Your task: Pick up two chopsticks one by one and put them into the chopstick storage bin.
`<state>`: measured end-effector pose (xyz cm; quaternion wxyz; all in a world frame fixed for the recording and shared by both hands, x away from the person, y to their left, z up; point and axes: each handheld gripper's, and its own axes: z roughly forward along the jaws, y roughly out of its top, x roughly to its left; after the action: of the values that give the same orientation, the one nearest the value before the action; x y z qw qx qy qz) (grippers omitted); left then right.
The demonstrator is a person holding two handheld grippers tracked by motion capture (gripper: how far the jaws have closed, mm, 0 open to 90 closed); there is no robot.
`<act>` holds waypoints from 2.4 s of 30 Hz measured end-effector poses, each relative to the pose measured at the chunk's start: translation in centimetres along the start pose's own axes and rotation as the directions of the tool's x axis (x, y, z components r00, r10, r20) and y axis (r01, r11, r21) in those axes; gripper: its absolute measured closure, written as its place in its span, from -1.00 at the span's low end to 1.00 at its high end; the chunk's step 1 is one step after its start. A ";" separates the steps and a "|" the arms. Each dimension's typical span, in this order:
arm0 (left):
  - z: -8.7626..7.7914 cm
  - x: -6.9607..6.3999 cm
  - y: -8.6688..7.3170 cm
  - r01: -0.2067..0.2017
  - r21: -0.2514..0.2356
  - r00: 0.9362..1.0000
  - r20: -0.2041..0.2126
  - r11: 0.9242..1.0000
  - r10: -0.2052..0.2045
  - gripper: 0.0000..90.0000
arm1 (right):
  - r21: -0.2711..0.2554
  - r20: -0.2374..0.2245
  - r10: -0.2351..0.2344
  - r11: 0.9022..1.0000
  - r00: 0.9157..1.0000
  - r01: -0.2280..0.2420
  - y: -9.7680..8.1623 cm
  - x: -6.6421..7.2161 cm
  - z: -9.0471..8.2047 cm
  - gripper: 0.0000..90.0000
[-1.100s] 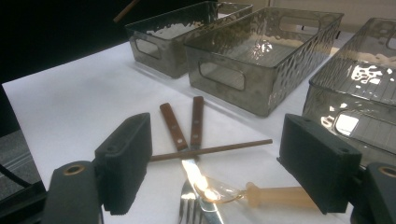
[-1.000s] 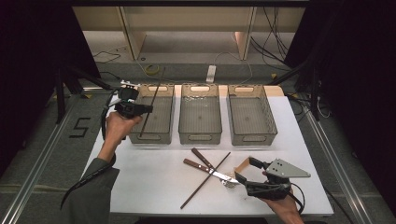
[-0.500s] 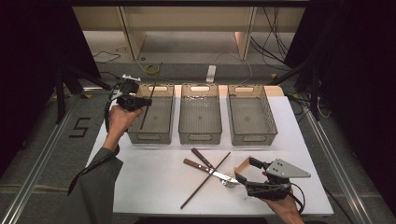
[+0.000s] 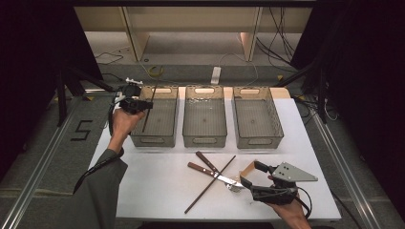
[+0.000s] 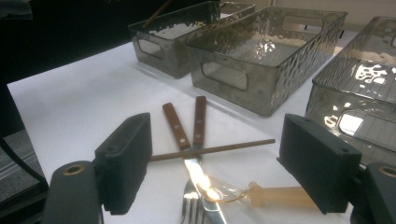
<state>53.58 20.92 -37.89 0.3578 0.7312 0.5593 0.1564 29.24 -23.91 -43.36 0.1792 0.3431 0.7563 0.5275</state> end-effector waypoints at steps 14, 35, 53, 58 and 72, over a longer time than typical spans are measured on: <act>1.1 0.4 -1.0 0.000 0.032 1.000 -0.021 1.000 0.001 0.87 | 0.000 -0.007 -0.001 1.000 1.000 0.001 0.0 0.1 0.0 -0.42; 1.8 0.9 -2.1 0.026 0.082 0.998 -0.052 0.996 -0.022 0.66 | 0.000 -0.010 0.006 1.000 1.000 -0.006 0.0 0.0 0.0 -0.42; -3.2 -4.8 -4.9 -0.012 0.024 0.996 0.090 1.000 0.010 -0.36 | 0.000 -0.006 -0.011 1.000 1.000 0.011 0.1 0.3 0.0 -0.42; -4.2 -6.6 -5.5 -0.051 0.036 0.992 0.119 0.998 0.046 -0.52 | -0.005 -0.003 -0.015 1.000 1.000 0.015 0.1 0.3 -0.2 -0.42; -3.7 -12.4 -8.8 -0.186 0.150 0.966 0.210 0.971 0.152 -0.62 | -0.007 0.000 -0.018 1.000 1.000 0.018 0.1 0.3 -0.3 -0.42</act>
<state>41.06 11.67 -39.33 0.3337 0.8158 0.4678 0.0653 28.92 -23.84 -43.10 0.1849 0.3357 0.7574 0.5287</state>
